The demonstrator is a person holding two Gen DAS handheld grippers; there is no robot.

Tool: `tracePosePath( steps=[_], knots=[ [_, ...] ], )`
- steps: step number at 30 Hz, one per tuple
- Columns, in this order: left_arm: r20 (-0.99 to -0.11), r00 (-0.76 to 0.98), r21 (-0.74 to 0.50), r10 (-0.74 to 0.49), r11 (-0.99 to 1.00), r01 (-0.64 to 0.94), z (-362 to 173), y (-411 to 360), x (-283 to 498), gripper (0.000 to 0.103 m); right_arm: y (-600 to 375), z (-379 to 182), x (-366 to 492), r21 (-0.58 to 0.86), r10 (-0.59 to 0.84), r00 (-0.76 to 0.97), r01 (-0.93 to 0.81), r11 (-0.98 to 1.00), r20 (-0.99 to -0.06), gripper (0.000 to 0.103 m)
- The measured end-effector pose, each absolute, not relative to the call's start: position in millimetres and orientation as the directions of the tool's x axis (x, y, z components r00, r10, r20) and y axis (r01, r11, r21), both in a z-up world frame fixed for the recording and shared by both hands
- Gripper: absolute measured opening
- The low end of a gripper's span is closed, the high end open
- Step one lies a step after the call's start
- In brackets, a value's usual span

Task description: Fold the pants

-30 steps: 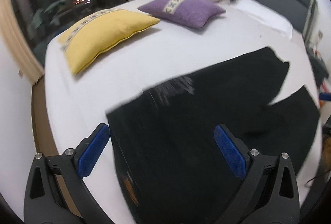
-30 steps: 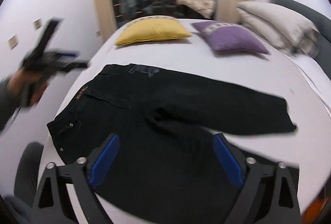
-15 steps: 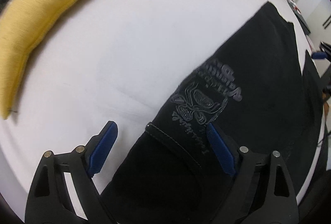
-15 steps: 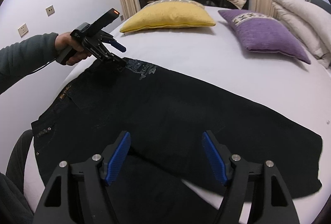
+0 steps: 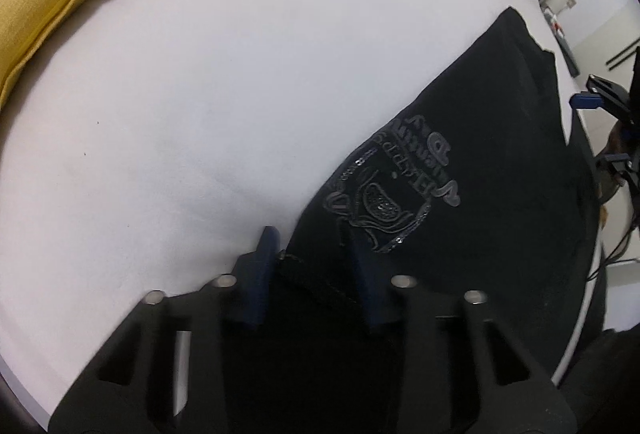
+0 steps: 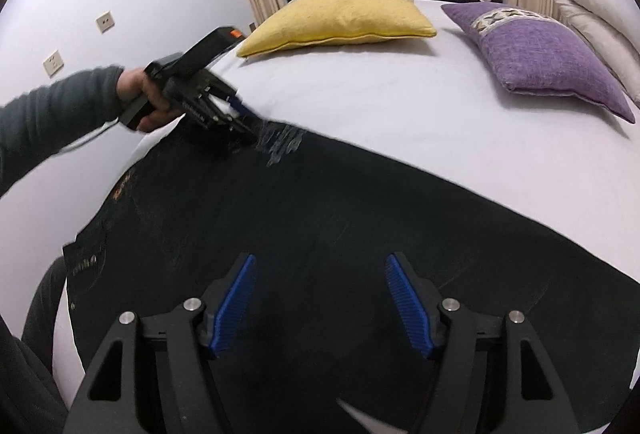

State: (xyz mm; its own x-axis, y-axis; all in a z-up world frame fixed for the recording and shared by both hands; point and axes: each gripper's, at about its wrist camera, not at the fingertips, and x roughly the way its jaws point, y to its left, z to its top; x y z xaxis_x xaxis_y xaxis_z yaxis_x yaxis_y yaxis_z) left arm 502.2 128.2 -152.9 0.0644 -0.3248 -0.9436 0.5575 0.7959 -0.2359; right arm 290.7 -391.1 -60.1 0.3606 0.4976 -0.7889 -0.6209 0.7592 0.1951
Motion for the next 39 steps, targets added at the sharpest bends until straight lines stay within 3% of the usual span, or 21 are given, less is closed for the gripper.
tracePosePath(
  steps=[3, 5, 8, 19, 34, 39],
  knots=[
    [-0.941, 0.069, -0.238, -0.331, 0.794, 0.560, -150.8, 133.8, 497.7, 0.028, -394.2, -56.1, 300.2, 0.208, 0.507, 0.372, -0.608, 0.766, -0.778, 0.070],
    [-0.939, 0.082, -0.234, -0.334, 0.795, 0.560, -149.6, 136.1, 496.4, 0.015, -393.1, -55.4, 306.4, 0.206, 0.503, 0.372, -0.607, 0.767, -0.780, 0.069],
    [-0.935, 0.135, -0.200, -0.328, 0.803, 0.562, -140.7, 139.1, 481.1, 0.008, -387.4, -56.9, 314.5, 0.181, 0.486, 0.369, -0.618, 0.765, -0.792, 0.067],
    [-0.882, 0.375, 0.002, -0.286, 0.793, 0.609, -92.0, 127.2, 409.8, 0.006, -356.8, -59.3, 370.5, 0.023, 0.389, 0.368, -0.700, 0.714, -0.845, 0.067],
    [-0.847, 0.412, 0.024, -0.336, 0.751, 0.660, -63.4, 107.5, 367.1, 0.006, -326.3, -102.0, 409.8, -0.070, 0.234, 0.269, -0.782, 0.620, -0.934, 0.061],
    [-0.847, 0.405, 0.017, -0.343, 0.745, 0.667, -63.1, 105.0, 364.3, 0.006, -320.2, -107.5, 412.3, -0.067, 0.224, 0.247, -0.799, 0.597, -0.943, 0.038]
  ],
)
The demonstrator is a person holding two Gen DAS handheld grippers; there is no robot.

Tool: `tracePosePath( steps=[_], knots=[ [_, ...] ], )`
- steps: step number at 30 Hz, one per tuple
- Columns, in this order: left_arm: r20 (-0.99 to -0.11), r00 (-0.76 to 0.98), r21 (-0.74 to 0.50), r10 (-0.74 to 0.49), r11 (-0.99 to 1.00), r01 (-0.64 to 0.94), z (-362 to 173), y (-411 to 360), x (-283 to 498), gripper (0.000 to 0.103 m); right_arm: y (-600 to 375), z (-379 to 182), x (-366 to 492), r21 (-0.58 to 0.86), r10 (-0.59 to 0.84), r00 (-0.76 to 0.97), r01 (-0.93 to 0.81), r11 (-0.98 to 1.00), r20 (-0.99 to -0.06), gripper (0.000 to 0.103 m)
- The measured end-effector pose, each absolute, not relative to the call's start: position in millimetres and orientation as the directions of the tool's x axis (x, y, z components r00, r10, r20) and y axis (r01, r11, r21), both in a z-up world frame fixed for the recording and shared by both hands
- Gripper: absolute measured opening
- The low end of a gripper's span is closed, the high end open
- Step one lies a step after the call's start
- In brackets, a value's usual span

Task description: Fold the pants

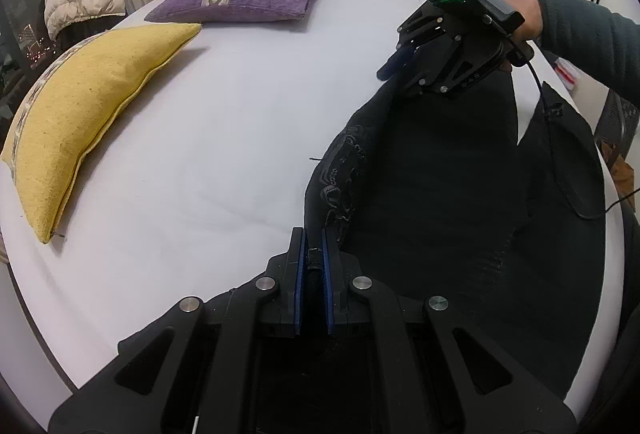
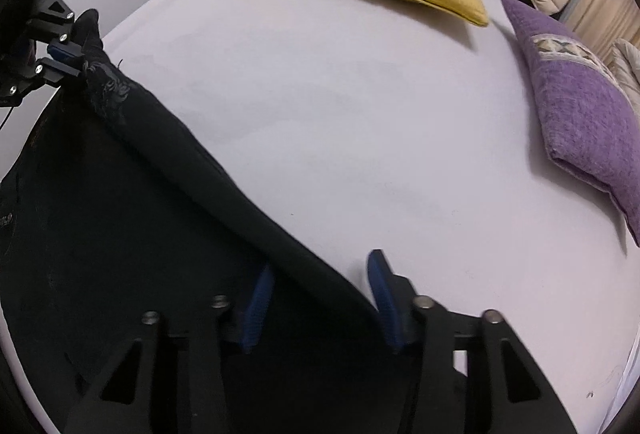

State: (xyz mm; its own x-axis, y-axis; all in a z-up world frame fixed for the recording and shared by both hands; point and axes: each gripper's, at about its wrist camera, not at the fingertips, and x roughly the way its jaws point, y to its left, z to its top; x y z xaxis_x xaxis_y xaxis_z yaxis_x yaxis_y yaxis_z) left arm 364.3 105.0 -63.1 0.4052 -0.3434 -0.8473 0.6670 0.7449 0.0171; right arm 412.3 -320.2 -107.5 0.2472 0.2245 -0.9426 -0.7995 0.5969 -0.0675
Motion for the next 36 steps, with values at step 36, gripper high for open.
tracePosePath(
  steps=[36],
  knots=[
    [-0.836, 0.396, 0.011, -0.379, 0.710, 0.704, -44.7, 74.5, 157.3, 0.006, -292.6, -62.6, 175.8, -0.095, 0.356, 0.423, -0.744, 0.661, -0.833, 0.006]
  ],
)
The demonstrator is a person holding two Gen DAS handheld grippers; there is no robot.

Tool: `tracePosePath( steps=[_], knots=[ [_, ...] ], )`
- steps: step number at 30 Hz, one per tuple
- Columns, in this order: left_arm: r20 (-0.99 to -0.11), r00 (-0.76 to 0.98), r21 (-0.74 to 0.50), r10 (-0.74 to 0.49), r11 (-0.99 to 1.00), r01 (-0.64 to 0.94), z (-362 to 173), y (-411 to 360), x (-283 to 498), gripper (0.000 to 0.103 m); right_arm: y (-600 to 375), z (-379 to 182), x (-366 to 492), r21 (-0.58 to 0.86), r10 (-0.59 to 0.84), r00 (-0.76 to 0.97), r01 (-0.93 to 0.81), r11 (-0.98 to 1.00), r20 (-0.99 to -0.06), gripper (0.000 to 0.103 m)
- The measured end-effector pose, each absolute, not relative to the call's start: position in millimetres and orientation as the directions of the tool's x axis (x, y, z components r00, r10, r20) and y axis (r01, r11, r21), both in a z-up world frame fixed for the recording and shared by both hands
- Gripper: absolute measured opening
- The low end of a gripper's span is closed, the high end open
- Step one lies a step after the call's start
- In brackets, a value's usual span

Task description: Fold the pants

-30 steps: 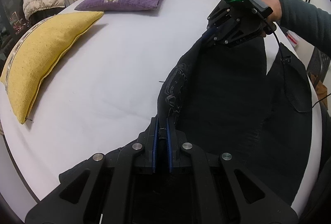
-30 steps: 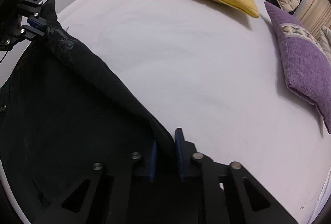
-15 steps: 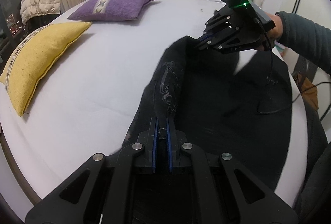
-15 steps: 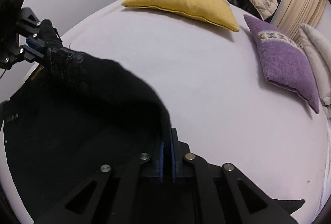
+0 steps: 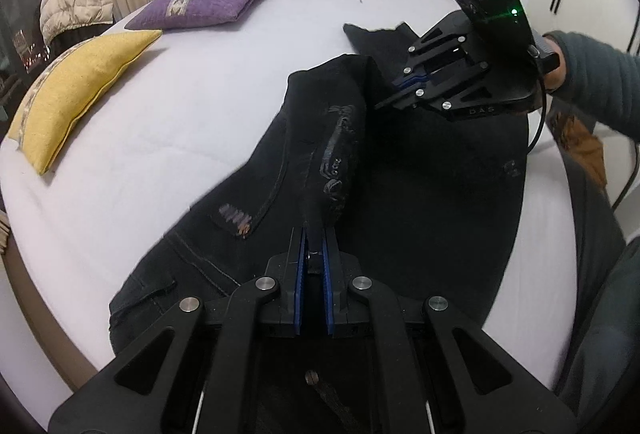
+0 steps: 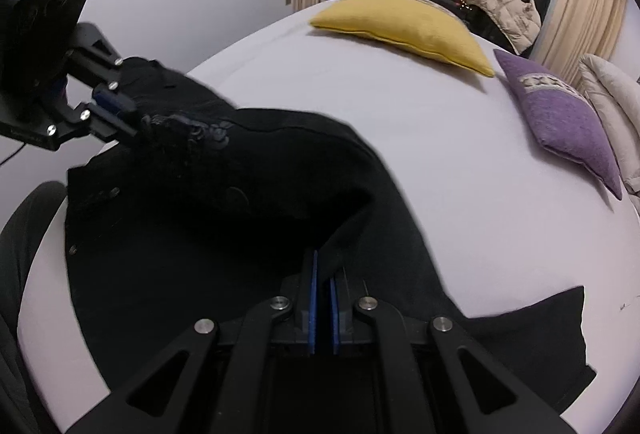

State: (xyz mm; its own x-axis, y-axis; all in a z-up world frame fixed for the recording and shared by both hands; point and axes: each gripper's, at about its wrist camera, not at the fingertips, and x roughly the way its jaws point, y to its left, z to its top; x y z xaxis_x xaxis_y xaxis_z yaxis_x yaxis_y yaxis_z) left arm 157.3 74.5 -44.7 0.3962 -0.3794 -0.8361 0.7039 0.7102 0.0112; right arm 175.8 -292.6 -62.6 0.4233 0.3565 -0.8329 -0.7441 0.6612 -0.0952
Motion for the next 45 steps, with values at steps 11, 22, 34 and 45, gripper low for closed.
tracePosePath(
  steps=[11, 22, 34, 45],
  knots=[
    [-0.857, 0.414, 0.141, -0.307, 0.634, 0.760, -76.3, 80.3, 76.7, 0.006, -295.2, -69.6, 105.9, -0.252, 0.257, 0.532, -0.704, 0.664, -0.807, 0.006],
    [-0.875, 0.442, 0.294, -0.197, 0.509, 0.809, -109.5, 76.3, 11.8, 0.006, -284.6, -118.9, 19.3, -0.542, 0.082, 0.614, -0.744, 0.391, -0.785, 0.006],
    [-0.872, 0.452, 0.340, -0.189, 0.432, 0.835, -128.7, 62.9, -5.7, 0.006, -286.4, -137.5, -17.7, -0.667, -0.011, 0.686, -0.704, 0.244, -0.727, 0.006],
    [-0.876, 0.453, 0.349, -0.166, 0.428, 0.833, -148.9, 62.3, 5.2, 0.007, -278.5, -153.1, -33.3, -0.684, -0.038, 0.696, -0.691, 0.235, -0.717, 0.006]
  ],
)
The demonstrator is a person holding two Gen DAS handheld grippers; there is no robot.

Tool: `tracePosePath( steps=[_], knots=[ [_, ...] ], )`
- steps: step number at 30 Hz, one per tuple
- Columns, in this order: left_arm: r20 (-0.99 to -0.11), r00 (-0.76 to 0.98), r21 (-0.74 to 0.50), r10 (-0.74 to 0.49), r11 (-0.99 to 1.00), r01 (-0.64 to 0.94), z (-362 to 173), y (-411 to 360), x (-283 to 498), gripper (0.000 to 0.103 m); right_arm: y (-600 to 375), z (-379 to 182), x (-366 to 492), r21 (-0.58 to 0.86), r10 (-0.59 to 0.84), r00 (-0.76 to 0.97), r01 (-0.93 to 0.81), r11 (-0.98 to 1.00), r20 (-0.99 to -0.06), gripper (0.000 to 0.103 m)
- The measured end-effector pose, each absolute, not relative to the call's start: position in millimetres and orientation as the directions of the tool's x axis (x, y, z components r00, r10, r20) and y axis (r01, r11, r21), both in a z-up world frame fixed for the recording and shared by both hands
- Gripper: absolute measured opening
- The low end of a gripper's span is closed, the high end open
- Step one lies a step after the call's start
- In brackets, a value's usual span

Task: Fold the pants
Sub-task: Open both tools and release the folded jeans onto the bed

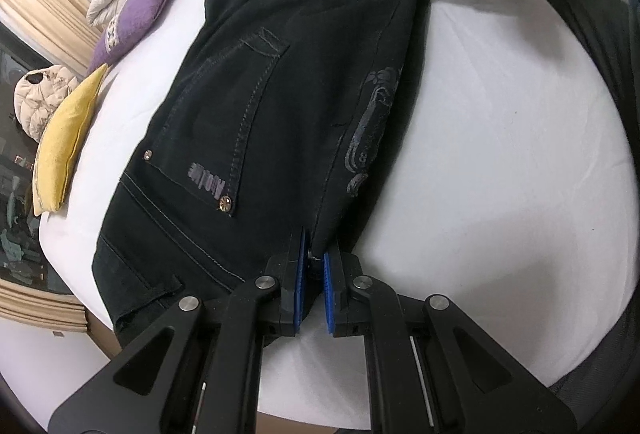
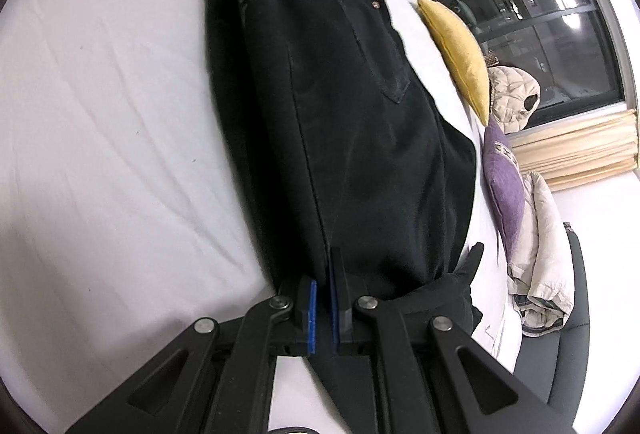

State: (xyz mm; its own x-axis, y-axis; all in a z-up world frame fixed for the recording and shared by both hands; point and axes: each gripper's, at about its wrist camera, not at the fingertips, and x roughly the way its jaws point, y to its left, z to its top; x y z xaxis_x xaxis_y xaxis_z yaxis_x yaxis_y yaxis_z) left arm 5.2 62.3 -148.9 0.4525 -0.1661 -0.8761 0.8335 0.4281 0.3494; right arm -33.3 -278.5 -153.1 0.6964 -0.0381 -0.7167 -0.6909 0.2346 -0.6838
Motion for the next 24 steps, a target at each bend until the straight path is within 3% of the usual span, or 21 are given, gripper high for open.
tracePosePath(
  steps=[7, 10, 12, 13, 14, 15, 16, 24],
  knots=[
    [-0.850, 0.494, 0.358, -0.181, 0.489, 0.795, -153.8, 67.1, 2.4, 0.010, -272.5, -170.1, -47.7, -0.741, -0.055, 0.747, -0.642, 0.197, -0.663, 0.009],
    [-0.865, 0.481, 0.356, -0.143, 0.501, 0.789, -148.8, 67.9, -0.6, 0.020, -274.2, -162.5, -46.5, -0.732, -0.055, 0.746, -0.632, 0.253, -0.663, 0.010],
    [-0.885, 0.444, 0.314, -0.142, 0.521, 0.793, -139.8, 71.9, -3.6, 0.050, -279.5, -152.5, -45.9, -0.706, -0.044, 0.732, -0.639, 0.306, -0.680, 0.024],
    [-0.889, 0.432, 0.293, -0.155, 0.533, 0.794, -132.5, 74.8, -6.6, 0.056, -284.0, -146.5, -46.9, -0.701, -0.041, 0.733, -0.631, 0.331, -0.679, 0.030],
    [-0.889, 0.426, 0.276, -0.170, 0.543, 0.793, -125.0, 77.6, -9.3, 0.059, -288.2, -141.6, -48.2, -0.696, -0.040, 0.733, -0.626, 0.352, -0.679, 0.044],
    [-0.888, 0.421, 0.258, -0.185, 0.557, 0.789, -116.4, 80.7, -10.8, 0.059, -294.0, -133.6, -49.4, -0.672, -0.031, 0.721, -0.630, 0.389, -0.693, 0.058],
    [-0.886, 0.421, 0.243, -0.195, 0.577, 0.780, -108.2, 83.4, -9.9, 0.058, -299.3, -125.3, -48.8, -0.636, -0.018, 0.699, -0.639, 0.433, -0.715, 0.062],
    [-0.781, 0.537, 0.077, -0.317, 0.805, 0.588, -68.1, 76.0, 58.3, 0.058, -305.8, -59.8, -3.5, -0.328, 0.153, 0.642, -0.564, 0.758, -0.751, 0.064]
  ],
)
